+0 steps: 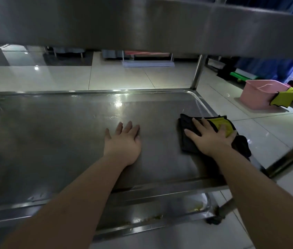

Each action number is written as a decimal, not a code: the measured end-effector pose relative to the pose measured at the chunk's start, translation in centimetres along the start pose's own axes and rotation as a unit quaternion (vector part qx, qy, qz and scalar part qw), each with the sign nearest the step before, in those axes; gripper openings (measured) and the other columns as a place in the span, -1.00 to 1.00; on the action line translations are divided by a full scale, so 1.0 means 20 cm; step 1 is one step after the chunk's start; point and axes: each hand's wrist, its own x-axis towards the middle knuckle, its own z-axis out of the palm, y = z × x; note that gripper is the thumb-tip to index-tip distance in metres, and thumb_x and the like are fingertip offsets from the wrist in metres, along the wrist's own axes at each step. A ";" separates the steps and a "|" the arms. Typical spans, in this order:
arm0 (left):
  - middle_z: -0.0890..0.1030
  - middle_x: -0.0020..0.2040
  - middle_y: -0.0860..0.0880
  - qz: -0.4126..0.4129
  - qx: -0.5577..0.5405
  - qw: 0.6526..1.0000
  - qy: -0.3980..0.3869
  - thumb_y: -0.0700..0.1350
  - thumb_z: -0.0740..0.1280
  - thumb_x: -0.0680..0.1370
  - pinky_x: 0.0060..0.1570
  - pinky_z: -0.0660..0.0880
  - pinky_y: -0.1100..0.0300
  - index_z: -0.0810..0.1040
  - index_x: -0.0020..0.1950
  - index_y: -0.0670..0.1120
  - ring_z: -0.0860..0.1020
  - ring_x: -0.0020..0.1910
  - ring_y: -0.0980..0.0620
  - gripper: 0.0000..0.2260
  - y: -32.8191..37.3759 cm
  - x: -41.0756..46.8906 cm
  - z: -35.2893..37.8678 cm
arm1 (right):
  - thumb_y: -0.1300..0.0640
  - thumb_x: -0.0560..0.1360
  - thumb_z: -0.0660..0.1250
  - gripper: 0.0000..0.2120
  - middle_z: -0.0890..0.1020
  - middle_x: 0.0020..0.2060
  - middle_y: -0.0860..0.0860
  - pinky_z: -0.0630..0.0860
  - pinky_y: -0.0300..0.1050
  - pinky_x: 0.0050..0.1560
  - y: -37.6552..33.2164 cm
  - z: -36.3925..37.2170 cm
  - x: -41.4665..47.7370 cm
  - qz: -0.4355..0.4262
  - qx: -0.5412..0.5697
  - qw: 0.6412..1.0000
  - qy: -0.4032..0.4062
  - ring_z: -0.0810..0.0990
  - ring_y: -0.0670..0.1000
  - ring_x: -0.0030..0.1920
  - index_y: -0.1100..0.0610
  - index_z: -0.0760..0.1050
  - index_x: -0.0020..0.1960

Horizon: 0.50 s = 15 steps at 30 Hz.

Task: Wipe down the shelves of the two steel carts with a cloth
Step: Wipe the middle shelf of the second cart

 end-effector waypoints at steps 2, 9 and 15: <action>0.23 0.52 0.07 0.003 -0.003 1.000 0.025 0.05 0.01 0.61 0.42 -0.01 -0.25 0.27 0.43 0.14 0.12 0.52 -0.05 -0.63 0.00 0.05 0.00 | -0.62 0.31 -0.27 -0.25 -0.12 0.56 -0.24 -0.34 0.47 0.34 0.00 0.02 0.01 0.006 -0.009 1.000 0.002 -0.16 0.31 0.52 -0.44 -0.21 0.46; 0.04 0.58 0.07 0.036 0.006 0.999 -0.013 0.12 -0.03 0.63 0.50 -0.12 -0.10 0.11 0.54 0.14 -0.01 0.56 0.01 -0.55 -0.04 0.28 0.00 | -0.64 0.25 -0.32 -0.20 -0.13 0.56 -0.24 -0.36 0.48 0.31 -0.01 0.04 0.03 -0.005 -0.009 1.000 0.020 -0.18 0.33 0.52 -0.44 -0.23 0.45; -0.10 0.59 0.07 0.032 0.034 0.998 -0.034 0.13 -0.13 0.64 0.49 -0.17 -0.11 -0.08 0.57 0.14 -0.11 0.56 0.02 -0.52 -0.05 0.29 0.02 | -0.61 0.33 -0.25 -0.24 -0.14 0.57 -0.18 -0.35 0.55 0.26 -0.10 -0.02 0.18 0.001 -0.001 1.000 -0.008 -0.21 0.37 0.51 -0.41 -0.25 0.47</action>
